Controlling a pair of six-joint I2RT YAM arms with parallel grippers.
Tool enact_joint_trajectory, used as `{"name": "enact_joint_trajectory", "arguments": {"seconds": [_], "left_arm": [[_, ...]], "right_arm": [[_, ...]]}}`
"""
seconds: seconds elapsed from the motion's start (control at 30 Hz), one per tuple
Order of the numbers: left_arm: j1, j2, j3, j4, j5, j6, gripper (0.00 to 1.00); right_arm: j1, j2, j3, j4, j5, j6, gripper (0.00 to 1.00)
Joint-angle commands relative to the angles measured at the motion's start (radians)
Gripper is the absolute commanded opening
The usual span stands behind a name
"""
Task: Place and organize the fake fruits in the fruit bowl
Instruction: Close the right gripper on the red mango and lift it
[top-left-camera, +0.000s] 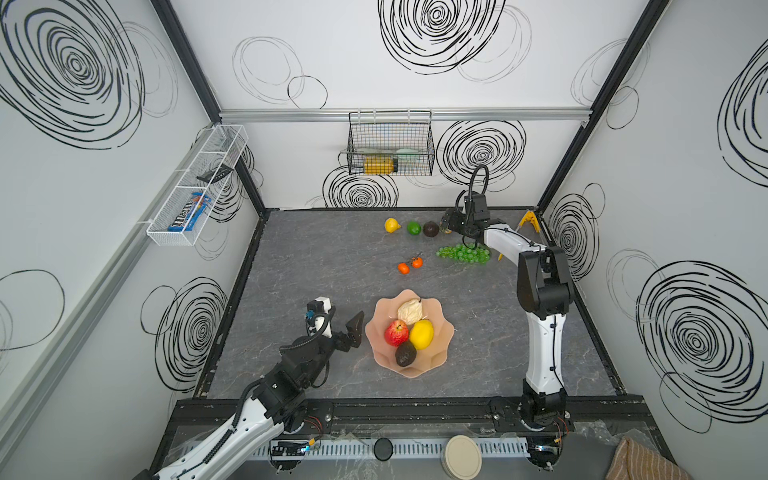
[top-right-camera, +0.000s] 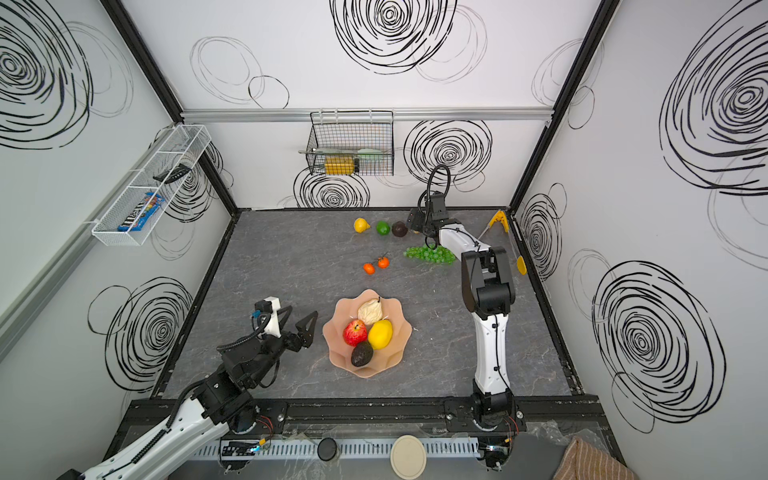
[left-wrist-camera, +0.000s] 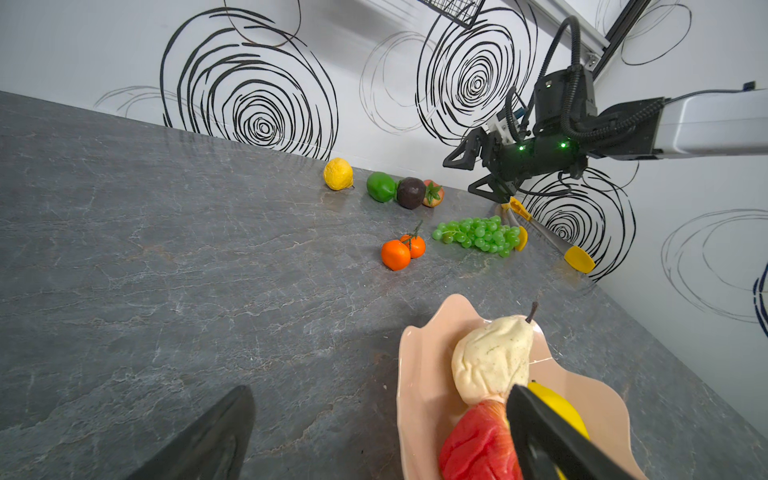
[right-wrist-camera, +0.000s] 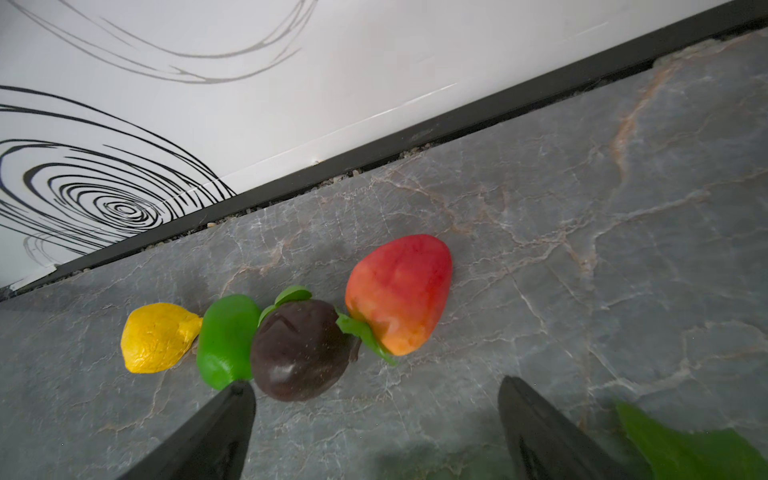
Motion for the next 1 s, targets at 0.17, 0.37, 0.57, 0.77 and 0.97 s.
{"name": "enact_joint_trajectory", "arguments": {"seconds": [0.17, 0.37, 0.57, 0.77, 0.97], "left_arm": [[0.011, 0.021, -0.007, 0.068, -0.003, 0.01, 0.99], [0.011, 0.03, -0.007, 0.078, -0.003, 0.01, 1.0], [0.011, 0.035, -0.01, 0.084, -0.004, 0.01, 1.0], [0.011, 0.038, -0.01, 0.09, -0.003, 0.01, 1.0], [0.011, 0.038, -0.012, 0.093, -0.003, 0.01, 0.96]], "right_arm": [[-0.006, 0.158, 0.187, -0.068, 0.044, 0.023, 0.96], [-0.009, 0.262, 0.319, -0.115, 0.036, 0.024, 0.96], [-0.016, 0.365, 0.461, -0.197, 0.03, -0.001, 0.95], [-0.034, 0.384, 0.482, -0.212, 0.021, -0.008, 0.89], [-0.045, 0.381, 0.469, -0.199, -0.017, -0.016, 0.79]]}}
